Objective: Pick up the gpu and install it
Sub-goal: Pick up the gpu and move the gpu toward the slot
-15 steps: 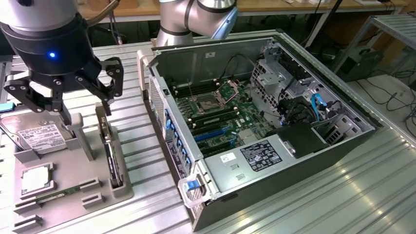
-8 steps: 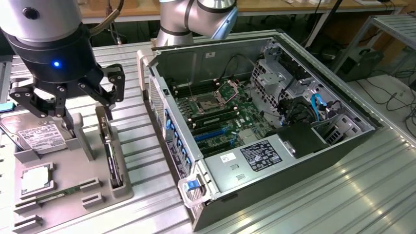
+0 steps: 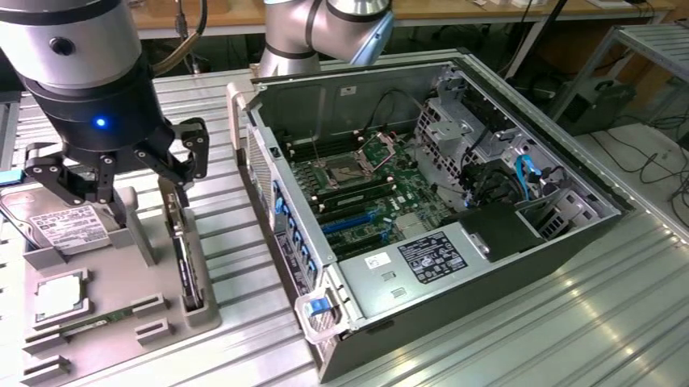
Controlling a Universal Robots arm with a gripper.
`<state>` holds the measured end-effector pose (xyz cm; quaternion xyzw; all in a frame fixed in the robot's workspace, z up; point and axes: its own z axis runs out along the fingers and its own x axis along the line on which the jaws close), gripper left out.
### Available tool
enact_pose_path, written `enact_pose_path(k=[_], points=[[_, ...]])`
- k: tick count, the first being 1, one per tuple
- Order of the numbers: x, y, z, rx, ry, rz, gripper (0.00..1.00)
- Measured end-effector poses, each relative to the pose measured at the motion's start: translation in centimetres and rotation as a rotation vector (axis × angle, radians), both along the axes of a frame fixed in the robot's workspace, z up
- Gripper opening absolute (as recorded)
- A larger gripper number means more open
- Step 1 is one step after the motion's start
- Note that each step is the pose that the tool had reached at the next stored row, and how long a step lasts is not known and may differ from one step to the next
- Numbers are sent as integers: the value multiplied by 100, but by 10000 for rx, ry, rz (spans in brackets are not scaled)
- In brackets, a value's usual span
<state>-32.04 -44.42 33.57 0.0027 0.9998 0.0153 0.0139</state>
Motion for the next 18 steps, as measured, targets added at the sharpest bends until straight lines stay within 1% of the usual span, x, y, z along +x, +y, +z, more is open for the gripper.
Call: enact_pose_path(k=[4, 8, 14, 18], points=[[0, -7, -73, 0, -1, 0, 66], [0, -61, -167, 1, -1, 0, 66], [0, -109, -275, -1, 0, 0, 66], [3, -116, -348, 0, 0, -1, 66]])
